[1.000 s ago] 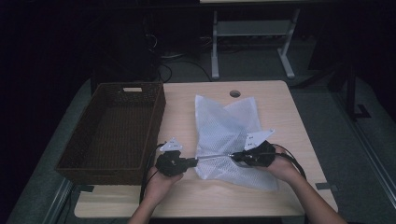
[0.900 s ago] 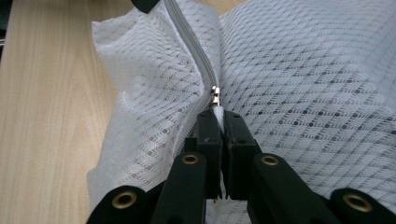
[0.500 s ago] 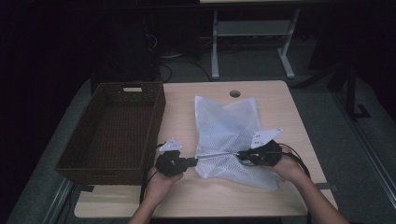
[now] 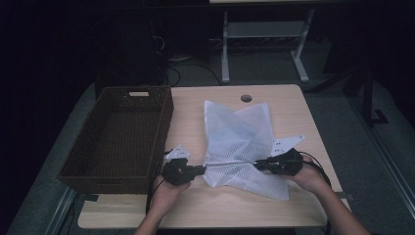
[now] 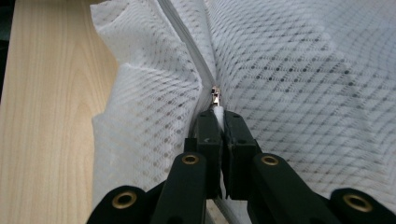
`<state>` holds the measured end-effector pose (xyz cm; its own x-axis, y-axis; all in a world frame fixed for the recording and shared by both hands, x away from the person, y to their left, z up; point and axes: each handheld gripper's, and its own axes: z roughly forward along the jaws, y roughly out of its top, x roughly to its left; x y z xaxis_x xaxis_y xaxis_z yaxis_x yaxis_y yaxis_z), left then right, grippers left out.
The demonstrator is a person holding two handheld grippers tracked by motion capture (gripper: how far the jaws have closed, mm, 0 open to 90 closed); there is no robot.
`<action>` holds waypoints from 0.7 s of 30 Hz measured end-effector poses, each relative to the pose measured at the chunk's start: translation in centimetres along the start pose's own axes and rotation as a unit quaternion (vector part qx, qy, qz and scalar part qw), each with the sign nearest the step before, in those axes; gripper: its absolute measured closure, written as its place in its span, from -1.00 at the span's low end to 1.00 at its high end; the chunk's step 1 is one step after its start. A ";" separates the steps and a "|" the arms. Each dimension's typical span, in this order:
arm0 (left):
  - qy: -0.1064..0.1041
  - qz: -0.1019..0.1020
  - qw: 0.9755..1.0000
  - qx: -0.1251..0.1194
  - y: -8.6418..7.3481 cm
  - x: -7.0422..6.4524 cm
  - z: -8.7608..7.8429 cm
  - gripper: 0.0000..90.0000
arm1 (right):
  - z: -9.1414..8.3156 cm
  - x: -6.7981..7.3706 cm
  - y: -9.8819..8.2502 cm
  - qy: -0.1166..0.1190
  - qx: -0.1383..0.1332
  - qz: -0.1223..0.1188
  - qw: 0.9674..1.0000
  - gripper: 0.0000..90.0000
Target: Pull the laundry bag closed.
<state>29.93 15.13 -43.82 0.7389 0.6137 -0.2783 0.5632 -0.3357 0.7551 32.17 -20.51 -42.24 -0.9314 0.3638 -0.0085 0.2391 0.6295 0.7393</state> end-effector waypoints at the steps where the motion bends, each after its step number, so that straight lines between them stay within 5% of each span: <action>1: 0.001 0.000 1.000 0.000 0.0 0.0 0.0 0.98 | -0.1 -0.1 -0.1 0.000 -0.001 -0.001 1.000 0.92; 21: -0.001 0.000 1.000 0.003 -0.1 0.0 0.1 0.98 | -1.8 -0.6 -1.6 -0.012 0.001 0.009 1.000 0.92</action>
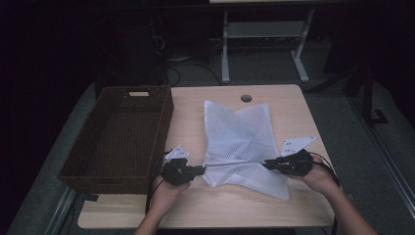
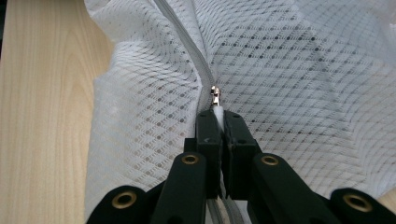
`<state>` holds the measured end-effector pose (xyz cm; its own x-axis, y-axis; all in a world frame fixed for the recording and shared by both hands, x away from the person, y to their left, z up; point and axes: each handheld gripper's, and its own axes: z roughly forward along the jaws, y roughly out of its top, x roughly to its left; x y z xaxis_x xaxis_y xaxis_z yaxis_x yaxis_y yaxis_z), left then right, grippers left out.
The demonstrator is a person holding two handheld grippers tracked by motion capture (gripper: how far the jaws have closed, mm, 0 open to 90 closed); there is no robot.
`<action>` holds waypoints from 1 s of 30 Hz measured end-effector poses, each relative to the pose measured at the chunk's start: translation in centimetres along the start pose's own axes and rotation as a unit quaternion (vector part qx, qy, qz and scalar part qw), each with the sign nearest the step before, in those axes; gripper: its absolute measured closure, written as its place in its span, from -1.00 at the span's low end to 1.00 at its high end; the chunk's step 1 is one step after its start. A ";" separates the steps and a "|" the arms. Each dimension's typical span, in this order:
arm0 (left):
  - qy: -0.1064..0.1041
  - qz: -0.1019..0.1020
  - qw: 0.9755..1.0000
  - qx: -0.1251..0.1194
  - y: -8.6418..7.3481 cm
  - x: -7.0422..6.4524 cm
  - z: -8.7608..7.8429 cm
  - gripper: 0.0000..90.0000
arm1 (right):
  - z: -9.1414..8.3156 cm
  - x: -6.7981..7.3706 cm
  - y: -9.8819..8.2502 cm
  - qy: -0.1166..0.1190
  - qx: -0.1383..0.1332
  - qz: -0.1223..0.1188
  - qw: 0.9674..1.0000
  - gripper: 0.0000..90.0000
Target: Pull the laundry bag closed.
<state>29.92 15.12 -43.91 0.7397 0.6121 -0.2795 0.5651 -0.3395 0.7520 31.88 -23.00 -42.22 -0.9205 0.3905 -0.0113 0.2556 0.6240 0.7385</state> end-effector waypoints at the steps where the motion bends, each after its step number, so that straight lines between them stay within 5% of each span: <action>1: 0.000 0.000 1.000 0.000 0.0 0.0 0.0 0.98 | -0.1 0.0 0.0 -0.001 0.001 0.001 1.000 0.92; 30: 0.001 -0.011 1.000 -0.001 -0.2 0.5 -0.1 0.98 | -1.8 -1.0 -2.9 -0.023 0.002 0.023 0.999 0.92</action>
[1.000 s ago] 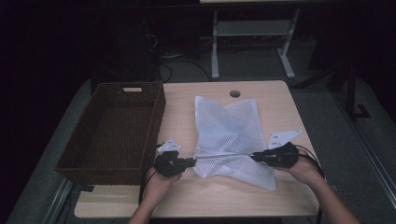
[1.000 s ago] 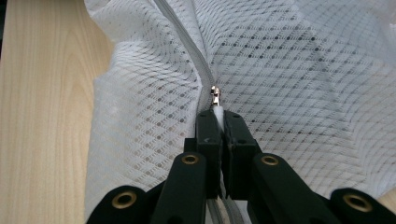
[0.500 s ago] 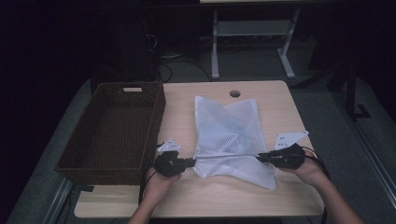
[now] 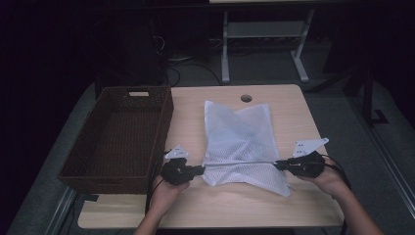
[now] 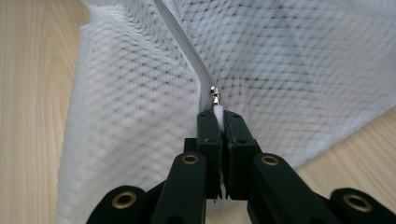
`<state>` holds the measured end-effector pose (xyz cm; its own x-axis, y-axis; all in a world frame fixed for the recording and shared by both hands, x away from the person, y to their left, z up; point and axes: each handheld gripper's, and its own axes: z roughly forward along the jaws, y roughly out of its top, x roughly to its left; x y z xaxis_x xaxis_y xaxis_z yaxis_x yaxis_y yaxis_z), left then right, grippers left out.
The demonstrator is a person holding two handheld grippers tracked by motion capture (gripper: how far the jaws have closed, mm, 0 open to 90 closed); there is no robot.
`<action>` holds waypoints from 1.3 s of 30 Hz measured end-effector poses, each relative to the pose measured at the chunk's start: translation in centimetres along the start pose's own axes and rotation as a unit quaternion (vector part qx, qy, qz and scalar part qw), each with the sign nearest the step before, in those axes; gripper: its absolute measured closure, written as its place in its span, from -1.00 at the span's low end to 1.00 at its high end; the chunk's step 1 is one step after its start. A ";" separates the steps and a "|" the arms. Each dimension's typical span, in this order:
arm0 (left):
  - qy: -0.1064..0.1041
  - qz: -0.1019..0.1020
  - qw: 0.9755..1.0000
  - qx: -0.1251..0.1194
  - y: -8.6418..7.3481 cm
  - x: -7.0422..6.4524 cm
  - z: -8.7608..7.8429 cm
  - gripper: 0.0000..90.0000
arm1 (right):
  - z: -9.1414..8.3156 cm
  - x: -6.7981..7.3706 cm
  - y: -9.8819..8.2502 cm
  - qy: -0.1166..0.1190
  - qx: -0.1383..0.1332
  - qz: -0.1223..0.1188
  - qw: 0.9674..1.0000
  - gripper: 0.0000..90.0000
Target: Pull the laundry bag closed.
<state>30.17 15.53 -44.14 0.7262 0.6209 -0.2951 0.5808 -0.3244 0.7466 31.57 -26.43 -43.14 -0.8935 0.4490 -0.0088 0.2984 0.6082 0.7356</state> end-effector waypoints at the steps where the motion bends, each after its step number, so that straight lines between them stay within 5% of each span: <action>1: 0.000 0.000 1.000 0.000 0.0 0.0 0.0 0.98 | -0.1 -0.1 -0.2 0.001 -0.003 0.003 1.000 0.92; 35: -0.013 0.005 1.000 0.014 -0.4 -0.2 0.6 0.98 | -2.2 -2.2 -3.2 -0.016 -0.007 0.021 1.000 0.92; 39: -0.013 0.008 1.000 0.012 -0.4 -0.2 0.5 0.94 | -2.3 -2.1 -3.2 -0.008 -0.017 0.043 0.999 0.65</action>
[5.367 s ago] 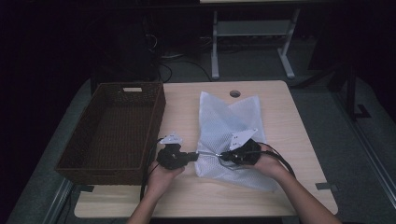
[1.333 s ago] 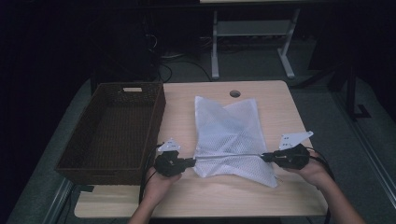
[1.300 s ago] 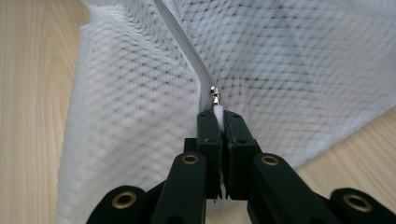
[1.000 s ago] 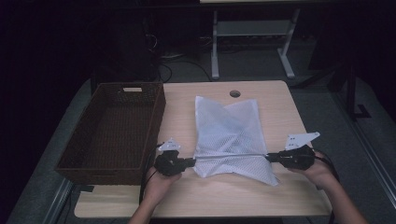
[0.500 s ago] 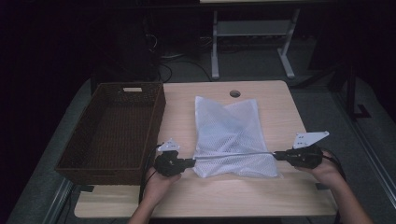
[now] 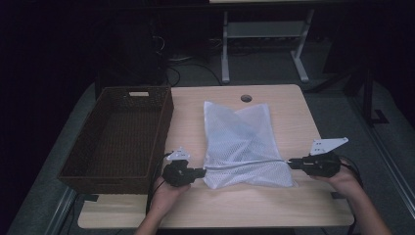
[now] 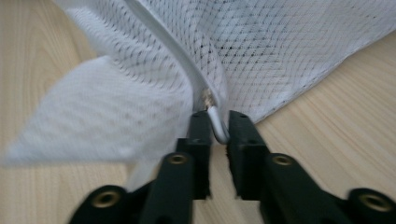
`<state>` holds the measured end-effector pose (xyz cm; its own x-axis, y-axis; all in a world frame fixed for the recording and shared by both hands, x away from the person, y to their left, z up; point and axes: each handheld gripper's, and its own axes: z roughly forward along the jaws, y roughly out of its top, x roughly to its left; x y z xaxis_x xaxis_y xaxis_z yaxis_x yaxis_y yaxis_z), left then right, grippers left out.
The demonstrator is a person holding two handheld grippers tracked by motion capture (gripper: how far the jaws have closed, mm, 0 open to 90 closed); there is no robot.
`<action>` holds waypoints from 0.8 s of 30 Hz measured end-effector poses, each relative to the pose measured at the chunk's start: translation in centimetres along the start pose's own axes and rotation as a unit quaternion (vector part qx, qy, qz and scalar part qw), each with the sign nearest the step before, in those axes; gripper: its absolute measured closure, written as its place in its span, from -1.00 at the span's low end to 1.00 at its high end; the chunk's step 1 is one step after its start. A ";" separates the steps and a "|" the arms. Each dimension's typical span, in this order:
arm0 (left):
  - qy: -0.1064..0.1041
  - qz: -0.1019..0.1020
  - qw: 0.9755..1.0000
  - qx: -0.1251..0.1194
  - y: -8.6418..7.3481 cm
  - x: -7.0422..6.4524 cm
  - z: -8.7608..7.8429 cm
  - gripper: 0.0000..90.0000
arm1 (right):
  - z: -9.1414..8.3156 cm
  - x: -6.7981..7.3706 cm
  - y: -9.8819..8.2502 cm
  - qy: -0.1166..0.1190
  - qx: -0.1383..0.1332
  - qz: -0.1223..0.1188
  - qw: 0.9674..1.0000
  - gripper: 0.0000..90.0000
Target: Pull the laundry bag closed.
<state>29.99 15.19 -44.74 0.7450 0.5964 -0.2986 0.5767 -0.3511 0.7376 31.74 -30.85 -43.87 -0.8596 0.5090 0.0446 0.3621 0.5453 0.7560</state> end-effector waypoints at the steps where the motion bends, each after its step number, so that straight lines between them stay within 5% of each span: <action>1: 0.000 0.003 1.000 0.000 0.0 0.0 0.0 0.91 | -0.1 0.0 0.0 0.000 -0.006 0.008 1.000 0.54; 8: 0.012 0.038 0.999 0.019 0.2 -0.4 0.1 0.19 | -0.8 0.4 0.2 0.010 -0.028 0.048 0.998 -0.01; 17: 0.025 0.093 0.995 0.042 0.8 -1.4 -0.5 -0.51 | -1.3 2.2 0.1 -0.030 -0.010 0.065 0.997 -0.54; 24: 0.033 0.108 0.993 0.039 -0.2 -2.4 -1.0 -0.71 | -1.6 4.0 -0.9 -0.069 -0.015 0.068 0.995 -0.70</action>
<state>27.78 14.54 -43.54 0.8320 0.5461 -0.0976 0.4325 -0.5285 0.7305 27.41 -30.31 -43.33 -0.7448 0.6646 0.0599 0.4599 0.4461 0.7677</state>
